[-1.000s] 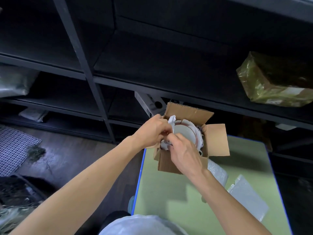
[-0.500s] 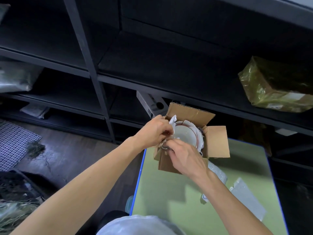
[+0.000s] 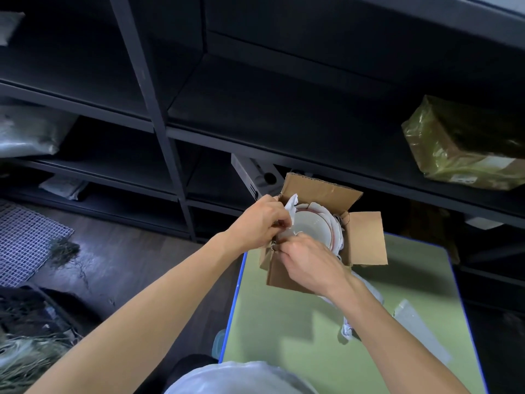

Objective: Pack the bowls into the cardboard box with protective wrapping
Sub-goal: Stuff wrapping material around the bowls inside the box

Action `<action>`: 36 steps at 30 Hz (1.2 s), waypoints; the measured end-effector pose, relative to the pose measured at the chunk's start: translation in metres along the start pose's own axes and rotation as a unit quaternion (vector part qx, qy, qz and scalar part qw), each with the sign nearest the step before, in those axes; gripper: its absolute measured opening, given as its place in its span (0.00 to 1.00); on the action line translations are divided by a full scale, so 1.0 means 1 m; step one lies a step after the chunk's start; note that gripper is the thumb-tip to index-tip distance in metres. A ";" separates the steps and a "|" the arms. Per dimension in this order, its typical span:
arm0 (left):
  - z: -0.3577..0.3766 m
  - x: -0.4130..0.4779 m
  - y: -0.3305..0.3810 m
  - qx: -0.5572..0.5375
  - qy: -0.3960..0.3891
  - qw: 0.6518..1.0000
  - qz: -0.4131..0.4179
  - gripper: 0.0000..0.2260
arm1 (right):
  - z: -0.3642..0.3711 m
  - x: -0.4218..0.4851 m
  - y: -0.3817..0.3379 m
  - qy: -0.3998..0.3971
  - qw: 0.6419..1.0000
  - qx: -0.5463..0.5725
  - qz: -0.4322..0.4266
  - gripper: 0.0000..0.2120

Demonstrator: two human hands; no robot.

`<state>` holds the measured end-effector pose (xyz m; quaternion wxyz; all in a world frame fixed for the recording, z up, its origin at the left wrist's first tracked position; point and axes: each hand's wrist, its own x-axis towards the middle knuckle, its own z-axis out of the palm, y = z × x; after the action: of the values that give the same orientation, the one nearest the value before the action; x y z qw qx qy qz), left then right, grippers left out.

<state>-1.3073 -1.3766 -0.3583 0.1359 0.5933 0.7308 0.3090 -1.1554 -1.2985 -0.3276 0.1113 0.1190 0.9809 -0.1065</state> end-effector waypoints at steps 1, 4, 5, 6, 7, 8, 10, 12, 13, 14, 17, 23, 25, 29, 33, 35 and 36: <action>0.000 0.000 0.000 -0.001 0.003 1.000 0.001 0.04 | -0.001 0.000 -0.001 -0.001 1.000 -0.002 0.004 0.12; 0.001 -0.001 0.000 -0.006 0.005 1.000 0.000 0.05 | 0.001 0.006 -0.005 -0.007 1.000 0.016 0.021 0.10; 0.001 -0.002 0.000 -0.008 0.004 1.000 -0.001 0.05 | 0.003 0.009 -0.006 -0.010 0.999 0.025 0.029 0.10; 0.001 -0.002 0.000 -0.011 0.003 1.000 -0.003 0.05 | 0.004 0.011 -0.007 -0.012 0.999 0.033 0.037 0.10; 0.001 -0.002 0.000 -0.014 0.001 1.000 -0.005 0.05 | 0.005 0.012 -0.008 -0.014 0.998 0.039 0.045 0.12; 0.000 -0.002 0.000 -0.014 0.000 1.000 -0.006 0.05 | 0.006 0.013 -0.008 -0.016 0.998 0.041 0.048 0.13; 0.000 -0.003 0.000 -0.010 -0.002 1.000 -0.006 0.05 | 0.007 0.011 -0.008 -0.019 0.998 0.045 0.044 0.14; 0.000 -0.003 0.000 -0.009 0.001 1.000 -0.003 0.05 | 0.005 0.006 -0.008 -0.010 0.998 0.052 0.034 0.09; 0.000 -0.004 0.000 -0.010 0.003 1.000 -0.001 0.05 | 0.004 0.004 -0.007 -0.006 0.998 0.055 0.032 0.08; 0.000 -0.005 0.000 -0.011 0.004 1.000 0.001 0.05 | 0.003 0.002 -0.006 -0.004 0.998 0.055 0.033 0.08; 0.001 -0.005 -0.001 -0.011 0.001 1.000 0.004 0.05 | -0.001 -0.005 -0.002 0.001 0.998 0.048 0.038 0.11; -0.005 -0.017 0.004 -0.001 -0.011 1.000 -0.004 0.10 | 0.001 -0.022 0.003 0.018 0.995 0.076 0.062 0.12; -0.005 -0.030 0.008 0.005 -0.007 1.000 -0.021 0.11 | 0.005 -0.031 0.008 0.040 0.992 0.105 0.057 0.11; -0.003 -0.057 0.019 -0.008 0.014 0.999 -0.042 0.13 | 0.012 -0.049 0.019 0.096 0.984 0.145 0.043 0.12; 0.006 -0.068 0.035 -0.018 0.035 0.997 -0.061 0.10 | 0.018 -0.062 0.027 0.154 0.972 0.171 0.049 0.10; 0.011 -0.071 0.043 -0.013 0.045 0.997 -0.061 0.08 | 0.022 -0.068 0.031 0.168 0.967 0.182 0.052 0.09; 0.014 -0.072 0.048 -0.012 0.050 0.997 -0.060 0.07 | 0.024 -0.071 0.033 0.172 0.966 0.188 0.054 0.09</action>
<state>-1.2432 -1.4360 -0.3522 0.1247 0.5309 0.7671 0.3379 -1.0748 -1.2879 -0.3394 -0.0775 0.2074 0.9397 -0.2607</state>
